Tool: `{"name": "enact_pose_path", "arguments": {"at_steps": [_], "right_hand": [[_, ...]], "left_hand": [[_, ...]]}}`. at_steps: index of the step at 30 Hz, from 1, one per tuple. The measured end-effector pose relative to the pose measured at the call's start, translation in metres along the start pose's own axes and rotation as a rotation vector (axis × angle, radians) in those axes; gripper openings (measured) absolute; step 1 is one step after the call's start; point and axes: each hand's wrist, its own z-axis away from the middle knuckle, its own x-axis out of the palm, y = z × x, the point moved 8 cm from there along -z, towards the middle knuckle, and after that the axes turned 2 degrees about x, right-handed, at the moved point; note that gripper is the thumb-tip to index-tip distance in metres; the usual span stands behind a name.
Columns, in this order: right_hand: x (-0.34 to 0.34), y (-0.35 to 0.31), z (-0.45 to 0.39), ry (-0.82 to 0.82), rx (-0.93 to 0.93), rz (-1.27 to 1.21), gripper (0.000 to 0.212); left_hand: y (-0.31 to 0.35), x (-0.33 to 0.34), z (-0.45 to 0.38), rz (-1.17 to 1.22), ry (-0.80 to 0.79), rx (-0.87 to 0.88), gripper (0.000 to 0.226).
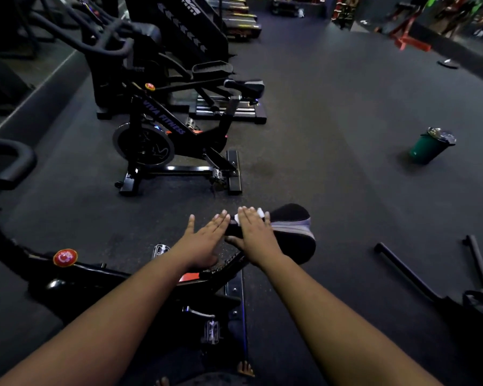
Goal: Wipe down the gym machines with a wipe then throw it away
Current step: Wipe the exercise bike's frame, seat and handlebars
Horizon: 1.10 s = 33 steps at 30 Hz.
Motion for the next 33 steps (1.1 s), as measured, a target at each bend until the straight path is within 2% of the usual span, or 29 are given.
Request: {"name": "enact_pose_path", "arguments": {"at_steps": [3, 6, 8, 11, 13, 16, 18, 20, 23, 28, 32, 33], "right_hand": [[0.001, -0.027, -0.005, 0.049, -0.179, -0.071, 0.066], [0.004, -0.042, 0.004, 0.154, -0.273, -0.098, 0.053], [0.010, -0.055, 0.018, 0.227, -0.348, -0.077, 0.049], [0.023, -0.069, 0.042, 0.273, -0.320, -0.212, 0.055], [0.035, -0.072, 0.051, 0.258, -0.246, -0.331, 0.059], [0.057, -0.095, 0.062, 0.125, -0.206, -0.489, 0.067], [0.068, -0.108, 0.066, 0.038, -0.192, -0.562, 0.069], [0.077, -0.112, 0.068, 0.021, -0.153, -0.610, 0.073], [0.100, -0.105, 0.073, 0.013, 0.036, -0.712, 0.077], [0.141, -0.108, 0.075, -0.102, 0.218, -0.865, 0.057], [0.177, -0.094, 0.056, -0.205, 0.351, -0.963, 0.054], [0.184, -0.089, 0.051, -0.227, 0.370, -0.988, 0.045]], "left_hand": [[-0.011, 0.006, 0.007, 0.059, 0.037, -0.031, 0.104], [-0.021, 0.012, 0.013, 0.238, 0.072, -0.105, 0.095], [-0.025, 0.008, 0.017, 0.528, 0.168, -0.125, 0.077], [-0.029, 0.011, 0.036, 1.174, 0.299, -0.089, 0.039], [-0.033, 0.027, 0.047, 1.490, 0.270, -0.168, 0.026], [-0.043, 0.056, 0.066, 1.693, 0.156, -0.272, 0.028], [-0.051, 0.065, 0.074, 1.777, 0.171, -0.249, 0.026], [-0.062, 0.077, 0.079, 1.810, 0.203, -0.238, 0.022], [-0.082, 0.102, 0.087, 1.741, 0.193, -0.287, 0.023], [-0.104, 0.147, 0.087, 1.640, 0.129, -0.328, 0.024], [-0.115, 0.173, 0.073, 1.596, 0.124, -0.410, 0.020], [-0.117, 0.177, 0.070, 1.574, 0.135, -0.426, 0.020]]}}
